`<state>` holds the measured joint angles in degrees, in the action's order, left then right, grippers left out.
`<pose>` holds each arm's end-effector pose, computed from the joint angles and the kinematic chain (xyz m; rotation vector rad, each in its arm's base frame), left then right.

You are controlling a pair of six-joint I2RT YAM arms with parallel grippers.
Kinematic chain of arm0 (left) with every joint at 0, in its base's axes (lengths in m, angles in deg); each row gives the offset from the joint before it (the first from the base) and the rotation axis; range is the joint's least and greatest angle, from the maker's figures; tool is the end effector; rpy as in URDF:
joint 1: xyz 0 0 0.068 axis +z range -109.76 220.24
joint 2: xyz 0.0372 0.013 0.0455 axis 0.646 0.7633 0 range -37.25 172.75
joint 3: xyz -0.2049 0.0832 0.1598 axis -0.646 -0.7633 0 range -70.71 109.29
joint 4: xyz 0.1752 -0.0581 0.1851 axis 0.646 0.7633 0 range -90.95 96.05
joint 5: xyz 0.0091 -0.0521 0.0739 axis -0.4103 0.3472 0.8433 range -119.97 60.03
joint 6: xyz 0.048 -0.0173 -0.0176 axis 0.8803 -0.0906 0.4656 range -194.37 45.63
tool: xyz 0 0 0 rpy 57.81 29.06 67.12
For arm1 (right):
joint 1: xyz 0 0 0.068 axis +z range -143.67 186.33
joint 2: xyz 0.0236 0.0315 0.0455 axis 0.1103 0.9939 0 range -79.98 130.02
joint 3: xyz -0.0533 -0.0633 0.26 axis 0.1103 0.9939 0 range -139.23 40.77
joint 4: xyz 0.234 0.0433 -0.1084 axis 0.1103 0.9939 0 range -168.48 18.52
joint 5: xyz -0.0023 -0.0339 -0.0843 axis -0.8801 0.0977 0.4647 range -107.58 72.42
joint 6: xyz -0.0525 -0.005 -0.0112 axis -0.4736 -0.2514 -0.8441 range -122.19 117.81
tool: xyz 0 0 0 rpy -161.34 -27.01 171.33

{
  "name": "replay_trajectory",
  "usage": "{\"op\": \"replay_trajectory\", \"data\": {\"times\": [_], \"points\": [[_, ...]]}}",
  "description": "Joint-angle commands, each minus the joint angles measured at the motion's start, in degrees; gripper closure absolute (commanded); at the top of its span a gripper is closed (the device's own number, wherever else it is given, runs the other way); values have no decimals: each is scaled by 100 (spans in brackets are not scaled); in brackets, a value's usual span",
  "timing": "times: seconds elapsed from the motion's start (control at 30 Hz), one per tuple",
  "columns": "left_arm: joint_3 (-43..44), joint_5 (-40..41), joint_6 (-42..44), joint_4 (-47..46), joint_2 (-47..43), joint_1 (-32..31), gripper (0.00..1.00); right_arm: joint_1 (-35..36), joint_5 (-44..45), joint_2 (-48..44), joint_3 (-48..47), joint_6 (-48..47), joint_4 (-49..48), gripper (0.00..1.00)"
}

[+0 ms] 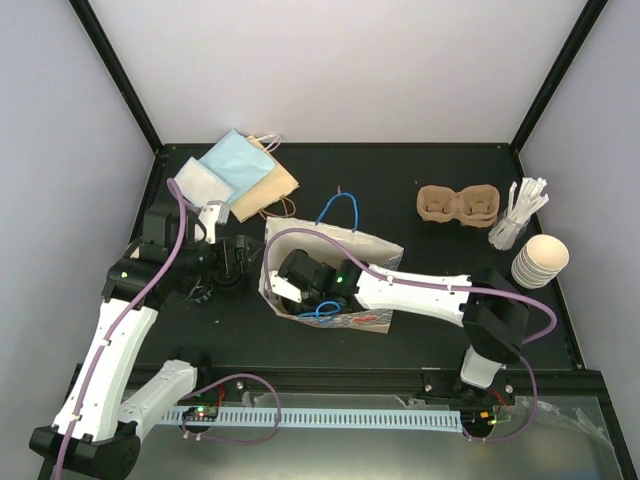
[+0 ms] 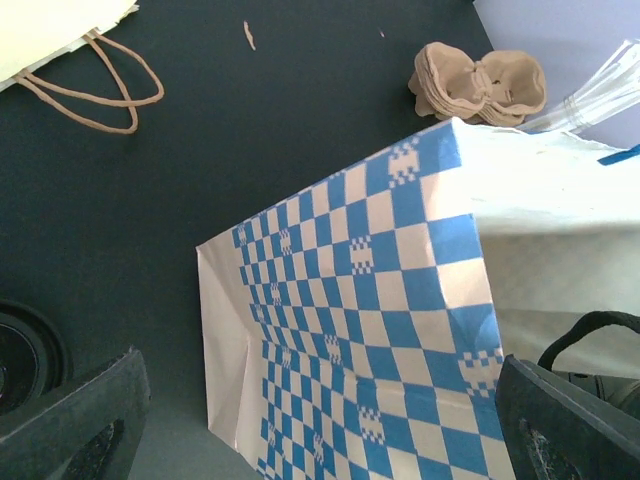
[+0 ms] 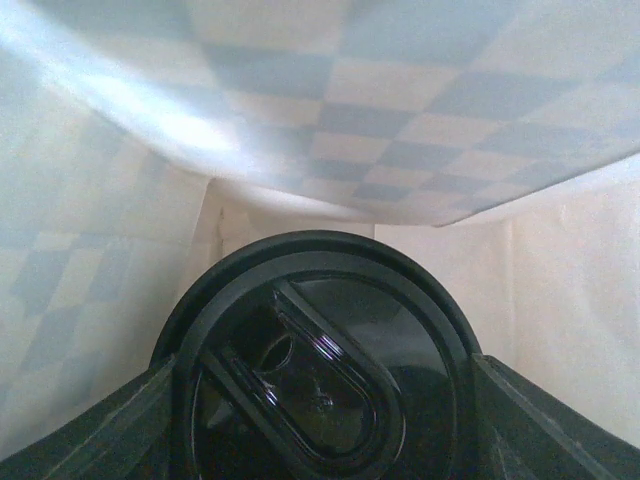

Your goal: Pack the takeout coffee

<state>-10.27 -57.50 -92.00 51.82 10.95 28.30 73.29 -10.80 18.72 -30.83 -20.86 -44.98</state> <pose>0.1442 -0.0473 0.3522 0.1450 2.3086 -0.8146 0.1444 0.3287 0.2211 -1.7526 1.9516 0.1395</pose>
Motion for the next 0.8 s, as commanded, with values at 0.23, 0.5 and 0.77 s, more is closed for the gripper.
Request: {"op": "replay_trajectory", "data": {"times": [0.23, 0.5, 0.77], "points": [[-43, -152, -12, 137, -127, 39, 3, -527, -1429, 766, 588, -246, 1259, 39], [-20, -112, 19, 225, -197, 43, 3, -884, -1496, 548, 682, -377, 1237, 39], [2, -141, 8, 188, -172, 43, 3, -886, -1355, 321, 670, -311, 1235, 38]]}}
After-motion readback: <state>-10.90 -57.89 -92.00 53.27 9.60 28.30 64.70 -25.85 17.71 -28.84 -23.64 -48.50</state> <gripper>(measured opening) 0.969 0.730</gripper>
